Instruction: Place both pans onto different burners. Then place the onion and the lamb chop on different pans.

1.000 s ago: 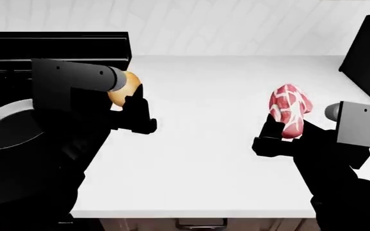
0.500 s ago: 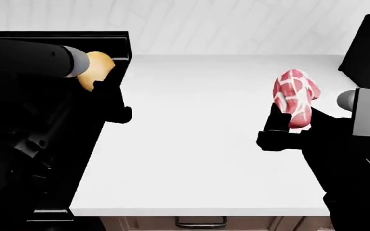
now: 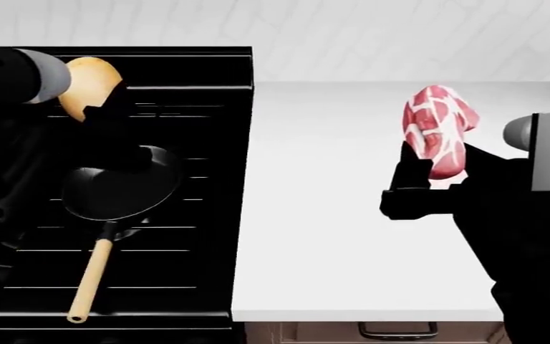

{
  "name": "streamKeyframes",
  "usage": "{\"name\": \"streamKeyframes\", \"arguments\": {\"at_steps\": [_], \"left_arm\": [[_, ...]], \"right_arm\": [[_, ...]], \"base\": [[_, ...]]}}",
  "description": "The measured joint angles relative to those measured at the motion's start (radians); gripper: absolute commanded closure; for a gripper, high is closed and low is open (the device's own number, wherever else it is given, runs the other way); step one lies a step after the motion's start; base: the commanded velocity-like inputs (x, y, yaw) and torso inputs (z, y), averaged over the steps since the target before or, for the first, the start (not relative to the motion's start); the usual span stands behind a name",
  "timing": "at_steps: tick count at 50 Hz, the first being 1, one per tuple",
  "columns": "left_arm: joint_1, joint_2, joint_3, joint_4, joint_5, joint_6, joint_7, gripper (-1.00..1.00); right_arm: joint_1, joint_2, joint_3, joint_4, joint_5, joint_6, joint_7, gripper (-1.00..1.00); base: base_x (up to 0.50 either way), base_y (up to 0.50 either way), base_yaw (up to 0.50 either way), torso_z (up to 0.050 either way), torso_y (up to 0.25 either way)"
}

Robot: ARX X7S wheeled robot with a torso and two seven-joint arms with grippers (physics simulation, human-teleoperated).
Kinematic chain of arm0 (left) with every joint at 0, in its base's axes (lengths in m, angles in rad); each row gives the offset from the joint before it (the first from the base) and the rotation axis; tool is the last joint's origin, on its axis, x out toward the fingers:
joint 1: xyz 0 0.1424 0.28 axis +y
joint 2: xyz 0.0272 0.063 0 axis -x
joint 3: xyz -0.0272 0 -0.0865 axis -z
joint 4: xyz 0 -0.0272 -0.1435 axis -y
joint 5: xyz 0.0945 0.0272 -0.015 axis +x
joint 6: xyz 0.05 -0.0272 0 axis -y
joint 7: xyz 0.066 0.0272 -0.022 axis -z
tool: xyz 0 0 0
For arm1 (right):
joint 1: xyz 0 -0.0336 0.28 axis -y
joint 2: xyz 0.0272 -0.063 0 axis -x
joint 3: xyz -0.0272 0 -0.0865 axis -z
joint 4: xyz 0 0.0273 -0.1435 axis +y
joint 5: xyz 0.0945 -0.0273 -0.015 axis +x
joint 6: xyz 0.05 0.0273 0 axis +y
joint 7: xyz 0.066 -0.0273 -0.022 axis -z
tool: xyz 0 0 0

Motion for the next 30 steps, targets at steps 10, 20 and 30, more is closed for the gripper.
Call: {"name": "streamKeyframes", "arguments": {"at_steps": [10,20,30], "left_arm": [[0.013,-0.012,-0.007,0.004,0.003,0.006,0.001,1.00],[0.028,-0.022,-0.013,0.006,0.011,0.011,0.007,1.00],[0.035,-0.030,-0.017,0.006,0.014,0.015,0.011,1.00]], "right_arm": [[0.007,0.001,-0.009,-0.005,-0.002,0.005,-0.007,1.00],[0.015,-0.001,-0.018,-0.007,-0.005,0.010,-0.009,1.00],[0.025,-0.002,-0.027,-0.009,-0.003,0.014,-0.006,1.00]], "base": [[0.00,0.50,0.00,0.000,0.000],[0.00,0.50,0.00,0.000,0.000],[0.00,0.50,0.00,0.000,0.001]]}}
